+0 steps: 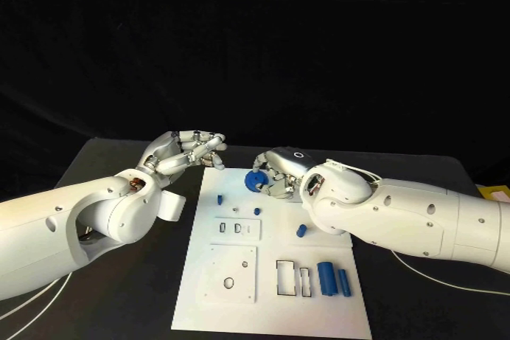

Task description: Assemble the parts on the task board

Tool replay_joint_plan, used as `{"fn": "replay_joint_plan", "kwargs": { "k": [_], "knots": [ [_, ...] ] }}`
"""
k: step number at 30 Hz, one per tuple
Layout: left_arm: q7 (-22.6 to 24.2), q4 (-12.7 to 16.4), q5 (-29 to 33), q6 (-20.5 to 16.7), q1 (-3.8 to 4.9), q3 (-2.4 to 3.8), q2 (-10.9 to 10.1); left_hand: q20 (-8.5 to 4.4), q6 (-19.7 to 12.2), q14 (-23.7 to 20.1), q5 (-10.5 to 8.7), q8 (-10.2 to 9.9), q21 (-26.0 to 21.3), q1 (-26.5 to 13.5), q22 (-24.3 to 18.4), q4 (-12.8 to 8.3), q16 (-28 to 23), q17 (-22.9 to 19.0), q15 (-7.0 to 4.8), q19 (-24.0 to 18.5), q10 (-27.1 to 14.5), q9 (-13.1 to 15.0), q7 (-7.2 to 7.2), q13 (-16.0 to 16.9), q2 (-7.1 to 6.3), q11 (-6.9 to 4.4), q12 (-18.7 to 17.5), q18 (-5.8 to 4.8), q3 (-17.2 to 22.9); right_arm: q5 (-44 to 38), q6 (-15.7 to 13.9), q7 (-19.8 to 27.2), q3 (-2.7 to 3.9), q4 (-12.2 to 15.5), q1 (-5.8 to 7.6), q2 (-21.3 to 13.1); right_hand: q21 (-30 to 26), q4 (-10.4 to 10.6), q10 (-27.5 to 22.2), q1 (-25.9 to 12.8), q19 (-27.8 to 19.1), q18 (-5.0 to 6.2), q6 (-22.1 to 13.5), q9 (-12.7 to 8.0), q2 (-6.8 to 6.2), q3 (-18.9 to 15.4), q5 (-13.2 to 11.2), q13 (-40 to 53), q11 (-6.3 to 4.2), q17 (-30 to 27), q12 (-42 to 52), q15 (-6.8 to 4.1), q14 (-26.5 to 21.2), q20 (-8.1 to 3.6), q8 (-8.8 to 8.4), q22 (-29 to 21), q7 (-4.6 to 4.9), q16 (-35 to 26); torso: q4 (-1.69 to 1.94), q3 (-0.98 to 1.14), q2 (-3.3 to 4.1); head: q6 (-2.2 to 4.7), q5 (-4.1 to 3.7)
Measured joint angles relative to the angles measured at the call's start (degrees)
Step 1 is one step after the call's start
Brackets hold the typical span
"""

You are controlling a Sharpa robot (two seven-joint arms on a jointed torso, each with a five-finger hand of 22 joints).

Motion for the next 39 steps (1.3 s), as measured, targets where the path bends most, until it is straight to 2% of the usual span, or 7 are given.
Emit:
{"fn": "replay_joint_plan", "kwargs": {
  "k": [7,22,34,39],
  "knots": [
    [-0.02,0.06,0.0,0.03,0.0,0.0,0.1,0.0,0.0,0.0,0.0,0.0,0.0,0.0,0.01,0.0,0.0,0.01,0.0,0.0,0.0,0.0,0.0,0.0,0.0,0.0,0.0,0.0,0.0,-0.91,0.13,-0.76,-0.22,-1.83,-0.74,1.98,0.0,0.0,0.0,-0.43,0.0,0.0,0.02,0.0,-0.15,0.0,-0.01,-0.11,0.0,0.0,0.0,0.0,0.0,0.0,0.0,-0.01,-0.01,0.0,0.08,0.0,0.01,-0.15,0.19],
    [-0.06,0.15,0.0,0.07,0.01,0.01,0.1,0.21,0.0,-0.2,0.0,0.0,0.0,0.0,0.05,0.0,0.0,0.07,0.2,-0.21,0.01,0.0,0.0,0.0,0.0,0.0,0.0,0.0,0.0,-2.2,0.85,-1.48,-0.45,-4.4,-1.17,3.64,-0.01,0.0,0.0,-0.8,0.0,0.01,0.25,0.0,-0.54,-0.01,-0.06,-0.29,0.0,-0.01,0.0,0.0,0.0,0.0,0.02,-0.02,0.15,0.0,-0.15,0.1,0.01,-0.43,0.52],
    [-0.08,0.03,0.0,0.1,0.01,0.01,0.21,0.21,0.0,-0.2,0.0,0.01,0.0,0.0,0.05,0.0,0.0,0.06,0.2,-0.21,0.01,0.0,0.0,0.0,0.0,0.0,0.0,0.0,0.0,-2.73,1.0,-1.39,-0.32,-4.7,-1.55,4.15,-0.01,0.0,0.0,-1.48,0.0,0.01,0.27,0.04,-1.21,-0.02,-0.41,-0.39,0.01,-0.01,0.0,0.0,0.0,0.01,1.03,-0.02,0.13,0.0,-0.16,0.13,-0.04,-0.82,0.58],
    [-0.08,-0.04,0.0,0.12,0.01,0.01,0.23,0.21,0.0,-0.2,0.0,0.0,0.0,0.0,0.04,0.0,0.0,0.06,0.2,-0.2,0.01,0.0,0.0,0.0,0.0,0.0,0.0,0.0,0.0,-2.78,1.32,-1.44,-0.52,-5.03,-1.91,4.14,-0.01,0.0,0.04,-1.77,0.0,0.0,0.87,0.04,-1.52,-0.02,-0.74,-0.39,0.05,-0.01,0.0,0.0,0.0,0.01,1.45,-0.03,0.2,0.0,-0.21,0.13,-0.07,-0.97,0.6]
  ]
}}
